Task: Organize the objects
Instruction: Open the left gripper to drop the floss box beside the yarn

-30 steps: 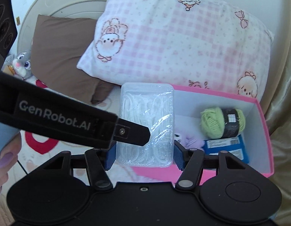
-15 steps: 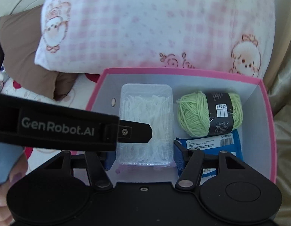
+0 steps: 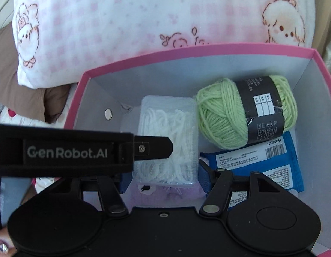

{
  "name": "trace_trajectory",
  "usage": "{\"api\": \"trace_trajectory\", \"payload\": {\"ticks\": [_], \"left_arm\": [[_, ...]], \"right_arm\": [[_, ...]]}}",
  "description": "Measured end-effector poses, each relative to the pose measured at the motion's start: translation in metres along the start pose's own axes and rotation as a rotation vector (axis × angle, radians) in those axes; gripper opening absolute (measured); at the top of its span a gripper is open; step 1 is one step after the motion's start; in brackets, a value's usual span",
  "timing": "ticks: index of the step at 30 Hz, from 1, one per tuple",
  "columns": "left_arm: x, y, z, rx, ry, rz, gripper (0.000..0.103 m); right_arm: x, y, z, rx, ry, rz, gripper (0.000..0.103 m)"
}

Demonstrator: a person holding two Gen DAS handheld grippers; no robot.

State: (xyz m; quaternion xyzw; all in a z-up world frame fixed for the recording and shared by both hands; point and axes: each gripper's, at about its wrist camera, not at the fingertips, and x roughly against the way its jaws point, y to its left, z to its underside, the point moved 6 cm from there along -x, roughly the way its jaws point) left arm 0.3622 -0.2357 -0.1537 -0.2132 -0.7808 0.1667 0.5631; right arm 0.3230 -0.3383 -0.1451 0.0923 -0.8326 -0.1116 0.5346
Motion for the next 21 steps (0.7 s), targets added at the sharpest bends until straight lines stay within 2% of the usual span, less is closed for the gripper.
{"api": "trace_trajectory", "payload": {"ticks": [5,12,15,17,21], "left_arm": [[-0.005,0.0,0.0,-0.027,0.006,-0.005,0.039],[0.002,0.001,-0.002,-0.05,-0.006,-0.018,0.035],[0.006,0.001,-0.003,-0.065,-0.024,-0.028,0.034],[0.007,0.003,-0.004,-0.064,-0.025,-0.032,0.029],[0.012,0.005,-0.003,-0.06,-0.037,-0.028,0.026]], "right_arm": [[0.003,-0.006,0.008,0.049,-0.014,-0.028,0.068],[0.003,-0.006,0.009,0.035,-0.074,0.014,0.066],[-0.003,-0.005,0.005,0.029,-0.072,0.028,0.066],[-0.006,-0.006,0.003,0.01,-0.066,0.022,0.068],[-0.001,-0.006,0.007,0.019,-0.079,0.013,0.068]]}}
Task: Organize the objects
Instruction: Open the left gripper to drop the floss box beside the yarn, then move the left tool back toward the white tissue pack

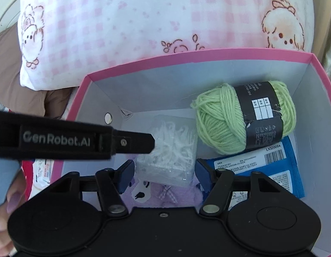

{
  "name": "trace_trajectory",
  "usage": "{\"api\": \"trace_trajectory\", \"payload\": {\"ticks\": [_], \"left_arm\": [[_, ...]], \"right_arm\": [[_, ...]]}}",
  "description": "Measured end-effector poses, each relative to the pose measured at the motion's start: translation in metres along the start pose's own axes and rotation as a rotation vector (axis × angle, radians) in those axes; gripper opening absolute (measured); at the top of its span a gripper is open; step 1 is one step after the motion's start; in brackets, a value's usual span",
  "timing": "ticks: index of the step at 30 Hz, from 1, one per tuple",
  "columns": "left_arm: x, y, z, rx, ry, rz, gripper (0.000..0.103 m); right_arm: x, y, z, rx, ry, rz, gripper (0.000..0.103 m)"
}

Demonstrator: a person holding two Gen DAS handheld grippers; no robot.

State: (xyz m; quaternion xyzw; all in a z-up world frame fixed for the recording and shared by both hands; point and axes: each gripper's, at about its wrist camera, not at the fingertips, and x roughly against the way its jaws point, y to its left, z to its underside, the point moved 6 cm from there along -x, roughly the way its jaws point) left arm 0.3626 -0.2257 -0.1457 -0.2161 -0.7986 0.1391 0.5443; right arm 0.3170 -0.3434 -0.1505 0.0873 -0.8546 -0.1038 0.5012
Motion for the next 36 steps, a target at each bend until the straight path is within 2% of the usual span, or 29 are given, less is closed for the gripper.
{"api": "trace_trajectory", "payload": {"ticks": [6,14,16,19,24,30,36], "left_arm": [[0.007,-0.001,0.002,-0.015,-0.022,-0.018,0.026],[0.021,0.006,0.004,0.009,-0.047,-0.028,0.026],[0.025,0.007,0.006,0.002,-0.048,-0.031,0.026],[0.033,0.008,0.011,-0.011,-0.048,-0.041,0.026],[0.053,0.01,0.026,-0.012,0.0,-0.06,0.026],[0.103,-0.002,0.039,-0.069,-0.016,-0.069,0.031],[0.157,-0.007,0.056,-0.156,-0.047,-0.108,0.049]], "right_arm": [[0.002,0.003,0.001,0.041,-0.048,0.055,0.065],[-0.011,0.009,-0.006,0.037,-0.018,0.1,0.068],[-0.002,0.008,-0.002,0.004,-0.014,0.081,0.073],[0.017,0.006,0.006,-0.04,-0.041,0.049,0.073],[0.052,0.022,0.027,-0.035,-0.049,0.0,0.073],[0.102,0.057,0.042,0.022,-0.105,-0.051,0.073],[0.145,0.091,0.057,0.101,-0.135,-0.036,0.073]]}}
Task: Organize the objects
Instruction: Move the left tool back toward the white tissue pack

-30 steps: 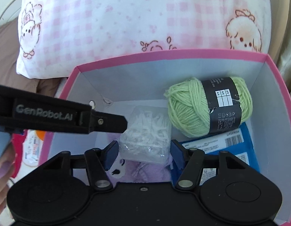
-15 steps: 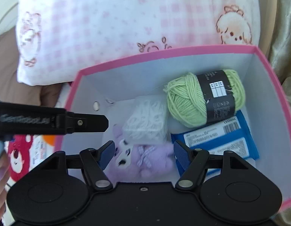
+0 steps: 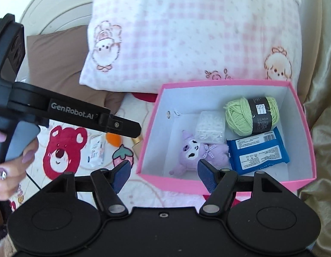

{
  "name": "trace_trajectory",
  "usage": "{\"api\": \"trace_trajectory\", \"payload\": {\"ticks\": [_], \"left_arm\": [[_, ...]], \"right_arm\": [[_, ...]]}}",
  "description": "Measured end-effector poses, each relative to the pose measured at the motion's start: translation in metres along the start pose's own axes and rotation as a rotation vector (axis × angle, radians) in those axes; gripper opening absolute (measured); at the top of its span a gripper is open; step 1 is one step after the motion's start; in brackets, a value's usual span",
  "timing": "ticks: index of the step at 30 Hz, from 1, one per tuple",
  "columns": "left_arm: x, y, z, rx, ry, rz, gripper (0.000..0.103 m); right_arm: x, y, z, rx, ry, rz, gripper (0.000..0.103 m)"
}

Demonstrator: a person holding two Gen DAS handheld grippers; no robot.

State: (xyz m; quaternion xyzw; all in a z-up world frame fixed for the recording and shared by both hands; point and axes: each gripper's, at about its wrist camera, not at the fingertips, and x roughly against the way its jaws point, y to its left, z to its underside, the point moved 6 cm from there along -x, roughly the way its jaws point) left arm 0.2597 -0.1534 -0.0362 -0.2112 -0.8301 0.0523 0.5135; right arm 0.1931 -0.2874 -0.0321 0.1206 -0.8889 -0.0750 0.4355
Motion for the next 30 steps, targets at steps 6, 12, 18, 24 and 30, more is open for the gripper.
{"api": "trace_trajectory", "payload": {"ticks": [6,12,18,24,30], "left_arm": [[0.047,0.019,0.02,-0.036,-0.015,-0.021,0.06],[0.095,0.049,0.037,-0.05,-0.076,-0.052,0.068],[0.113,0.085,0.053,-0.024,-0.118,-0.101,0.074],[0.097,0.119,0.067,0.054,-0.11,-0.08,0.075],[0.072,0.138,0.076,0.029,-0.134,-0.093,0.076]], "right_arm": [[0.034,0.033,0.006,0.075,-0.003,0.002,0.074],[0.059,0.078,0.01,0.193,-0.023,-0.04,0.074],[0.051,0.117,0.017,0.279,-0.011,-0.106,0.074],[0.021,0.147,0.021,0.35,0.007,-0.135,0.074],[-0.02,0.156,0.021,0.288,0.054,-0.149,0.085]]}}
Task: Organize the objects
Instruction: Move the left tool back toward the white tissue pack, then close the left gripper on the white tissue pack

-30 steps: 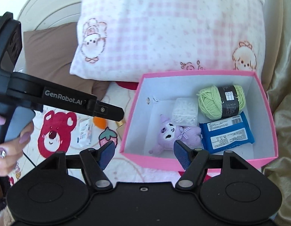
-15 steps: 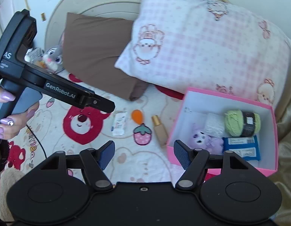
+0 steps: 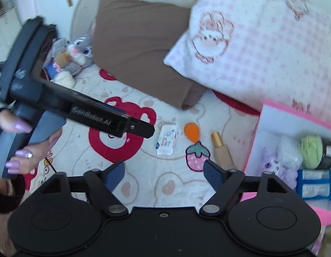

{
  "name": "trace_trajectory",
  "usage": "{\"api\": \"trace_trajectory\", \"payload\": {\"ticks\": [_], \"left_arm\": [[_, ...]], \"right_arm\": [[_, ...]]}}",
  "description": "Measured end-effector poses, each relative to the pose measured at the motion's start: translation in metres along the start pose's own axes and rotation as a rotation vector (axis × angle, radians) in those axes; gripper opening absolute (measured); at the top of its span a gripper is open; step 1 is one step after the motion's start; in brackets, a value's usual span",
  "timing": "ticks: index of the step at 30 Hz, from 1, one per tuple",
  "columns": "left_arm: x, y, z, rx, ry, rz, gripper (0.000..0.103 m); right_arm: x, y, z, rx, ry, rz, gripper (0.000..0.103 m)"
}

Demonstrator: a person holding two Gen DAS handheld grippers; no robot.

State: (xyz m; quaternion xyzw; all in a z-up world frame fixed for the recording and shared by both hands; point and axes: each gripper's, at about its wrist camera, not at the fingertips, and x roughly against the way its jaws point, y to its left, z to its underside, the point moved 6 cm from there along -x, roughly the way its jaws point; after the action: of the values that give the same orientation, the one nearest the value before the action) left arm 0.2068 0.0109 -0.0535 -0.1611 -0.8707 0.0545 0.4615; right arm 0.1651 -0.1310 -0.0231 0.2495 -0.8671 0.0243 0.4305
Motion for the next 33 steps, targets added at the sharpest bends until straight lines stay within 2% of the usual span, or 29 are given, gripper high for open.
{"api": "trace_trajectory", "payload": {"ticks": [3,6,9,12,14,17,20,24,27,30,31,33], "left_arm": [[-0.018,0.011,0.003,0.005,0.023,-0.03,0.076],[-0.036,0.025,0.006,0.044,0.018,-0.016,0.076],[-0.056,0.04,0.012,0.094,0.012,-0.022,0.076],[-0.078,0.052,0.019,0.111,0.043,-0.041,0.076],[-0.091,0.063,0.023,0.155,0.039,-0.025,0.076],[-0.109,0.079,0.027,0.211,0.025,-0.001,0.075],[-0.119,0.094,0.033,0.196,0.011,-0.048,0.074],[-0.125,0.115,0.039,0.233,-0.017,-0.007,0.074],[-0.134,0.124,0.039,0.245,-0.035,0.01,0.073],[-0.145,0.124,0.041,0.25,-0.022,0.041,0.065],[-0.149,0.123,0.042,0.254,-0.015,0.051,0.06],[-0.153,0.121,0.042,0.248,-0.021,0.061,0.057]], "right_arm": [[-0.021,0.0,0.006,0.003,0.001,-0.016,0.085],[-0.04,-0.003,0.01,0.021,-0.04,-0.002,0.085],[-0.066,-0.008,0.016,0.041,-0.022,0.016,0.085],[-0.089,-0.018,0.022,0.0,-0.071,0.0,0.085],[-0.107,-0.022,0.024,-0.008,-0.081,0.008,0.085],[-0.135,-0.02,0.024,0.026,-0.089,0.035,0.085],[-0.162,-0.015,0.023,0.067,-0.085,0.045,0.085],[-0.19,-0.009,0.023,0.141,-0.038,0.076,0.085],[-0.199,-0.005,0.023,0.185,-0.065,0.067,0.085],[-0.209,0.0,0.018,0.24,-0.087,0.08,0.085],[-0.212,0.0,0.017,0.244,-0.099,0.084,0.085],[-0.217,-0.001,0.012,0.21,-0.116,0.068,0.085]]}}
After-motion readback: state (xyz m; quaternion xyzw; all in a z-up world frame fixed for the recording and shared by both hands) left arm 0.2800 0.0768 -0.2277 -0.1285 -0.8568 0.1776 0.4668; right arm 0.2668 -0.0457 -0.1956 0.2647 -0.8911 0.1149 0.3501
